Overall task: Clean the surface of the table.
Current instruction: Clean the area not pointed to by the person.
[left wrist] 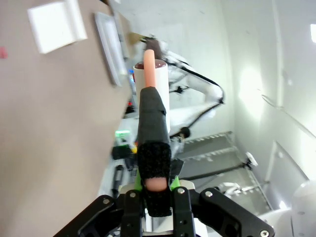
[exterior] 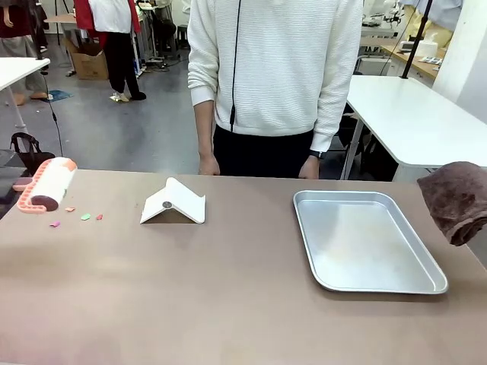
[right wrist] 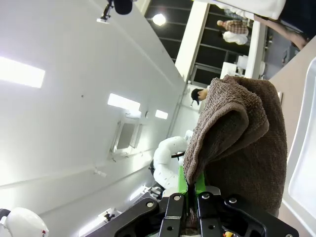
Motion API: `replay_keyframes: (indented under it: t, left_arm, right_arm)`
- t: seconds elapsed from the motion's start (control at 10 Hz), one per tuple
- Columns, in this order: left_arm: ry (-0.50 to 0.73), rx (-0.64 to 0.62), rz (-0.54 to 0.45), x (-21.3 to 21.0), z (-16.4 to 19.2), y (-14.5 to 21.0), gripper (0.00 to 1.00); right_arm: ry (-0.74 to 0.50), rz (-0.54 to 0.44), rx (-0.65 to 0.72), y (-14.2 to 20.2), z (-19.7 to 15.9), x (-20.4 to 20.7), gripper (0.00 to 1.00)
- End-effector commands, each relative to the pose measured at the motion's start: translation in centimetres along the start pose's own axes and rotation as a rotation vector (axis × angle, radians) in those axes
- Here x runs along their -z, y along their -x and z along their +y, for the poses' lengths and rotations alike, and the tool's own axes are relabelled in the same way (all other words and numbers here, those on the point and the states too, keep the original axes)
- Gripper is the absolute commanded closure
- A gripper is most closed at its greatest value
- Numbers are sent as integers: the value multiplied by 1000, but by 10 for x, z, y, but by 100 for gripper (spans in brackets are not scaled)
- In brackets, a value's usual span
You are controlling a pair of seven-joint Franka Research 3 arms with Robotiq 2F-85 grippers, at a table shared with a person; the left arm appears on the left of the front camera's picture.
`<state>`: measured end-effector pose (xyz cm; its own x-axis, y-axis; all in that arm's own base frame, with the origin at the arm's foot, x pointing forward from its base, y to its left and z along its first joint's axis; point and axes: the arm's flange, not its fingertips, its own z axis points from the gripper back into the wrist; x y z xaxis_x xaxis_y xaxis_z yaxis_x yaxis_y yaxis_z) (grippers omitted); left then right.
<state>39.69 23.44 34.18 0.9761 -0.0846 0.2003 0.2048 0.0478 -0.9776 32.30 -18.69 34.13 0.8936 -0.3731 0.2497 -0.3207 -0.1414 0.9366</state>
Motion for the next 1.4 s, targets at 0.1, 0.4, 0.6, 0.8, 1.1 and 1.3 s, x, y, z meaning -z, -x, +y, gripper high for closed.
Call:
replay_keyframes:
  t: [0.1,0.4,0.6,0.8,1.1,1.3]
  left_arm:
    - [-282,-98,58,-6,-26,-27,80]
    - [-429,-228,-25,-48,-41,-32,80]
    - [-613,-300,-84,-69,-45,-21,80]
    - [-650,-359,-121,-77,-31,-24,80]
    - [-675,-424,-108,-71,-10,-38,80]
    - [-699,-444,-84,-55,1,-44,80]
  right_arm:
    - [2,10,16,-1,6,4,94]
    - [2,10,16,-1,6,4,94]
    - [2,10,16,-1,6,4,94]
    - [2,10,16,-1,6,4,94]
    - [2,10,16,-1,6,4,94]
    - [2,10,16,-1,6,4,94]
